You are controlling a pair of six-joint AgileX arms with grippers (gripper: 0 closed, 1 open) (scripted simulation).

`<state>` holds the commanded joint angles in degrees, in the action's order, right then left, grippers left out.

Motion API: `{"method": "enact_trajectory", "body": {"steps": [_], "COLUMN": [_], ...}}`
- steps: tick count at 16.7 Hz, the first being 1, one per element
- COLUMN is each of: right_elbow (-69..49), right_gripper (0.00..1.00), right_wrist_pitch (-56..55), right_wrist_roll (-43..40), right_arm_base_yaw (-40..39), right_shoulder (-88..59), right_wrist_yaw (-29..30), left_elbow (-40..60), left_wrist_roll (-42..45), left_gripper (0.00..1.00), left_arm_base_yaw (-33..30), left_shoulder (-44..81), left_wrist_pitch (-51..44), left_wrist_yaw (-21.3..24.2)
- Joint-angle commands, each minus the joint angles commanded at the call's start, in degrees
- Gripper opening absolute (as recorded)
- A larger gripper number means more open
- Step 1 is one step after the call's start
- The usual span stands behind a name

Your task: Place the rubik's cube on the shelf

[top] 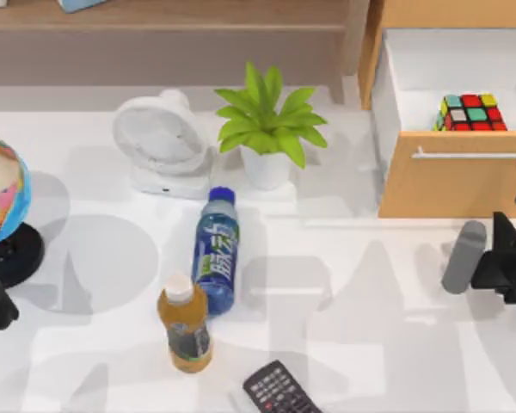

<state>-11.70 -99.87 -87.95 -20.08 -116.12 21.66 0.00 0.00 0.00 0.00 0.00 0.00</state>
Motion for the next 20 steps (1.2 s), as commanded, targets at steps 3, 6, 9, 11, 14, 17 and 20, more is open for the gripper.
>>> {"method": "enact_trajectory", "body": {"steps": [3, 6, 9, 11, 14, 17, 20], "right_elbow": [-1.67, -5.63, -12.83, -19.62, -31.90, -45.74, -60.55], "right_gripper": [1.00, 1.00, 1.00, 1.00, 1.00, 1.00, 1.00], "right_wrist_pitch": [4.90, 14.61, 28.35, 39.20, 57.23, 76.80, 97.11], "right_wrist_roll": [4.25, 11.32, 20.57, 27.48, 38.28, 48.93, 58.97], "right_arm_base_yaw": [-2.80, -6.85, -10.05, -10.93, -10.85, -9.66, -7.43], "right_shoulder": [3.84, 8.53, 13.01, 15.43, 17.68, 17.77, 15.23], "right_wrist_yaw": [-1.45, -4.26, -7.75, -10.00, -13.18, -16.02, -18.37], "left_elbow": [0.00, 0.00, 0.00, 0.00, 0.00, 0.00, 0.00], "left_wrist_roll": [0.00, 0.00, 0.00, 0.00, 0.00, 0.00, 0.00], "left_gripper": [1.00, 1.00, 1.00, 1.00, 1.00, 1.00, 1.00], "left_arm_base_yaw": [0.00, 0.00, 0.00, 0.00, 0.00, 0.00, 0.00], "left_shoulder": [0.00, 0.00, 0.00, 0.00, 0.00, 0.00, 0.00], "left_wrist_pitch": [0.00, 0.00, 0.00, 0.00, 0.00, 0.00, 0.00], "left_wrist_yaw": [0.00, 0.00, 0.00, 0.00, 0.00, 0.00, 0.00]}}
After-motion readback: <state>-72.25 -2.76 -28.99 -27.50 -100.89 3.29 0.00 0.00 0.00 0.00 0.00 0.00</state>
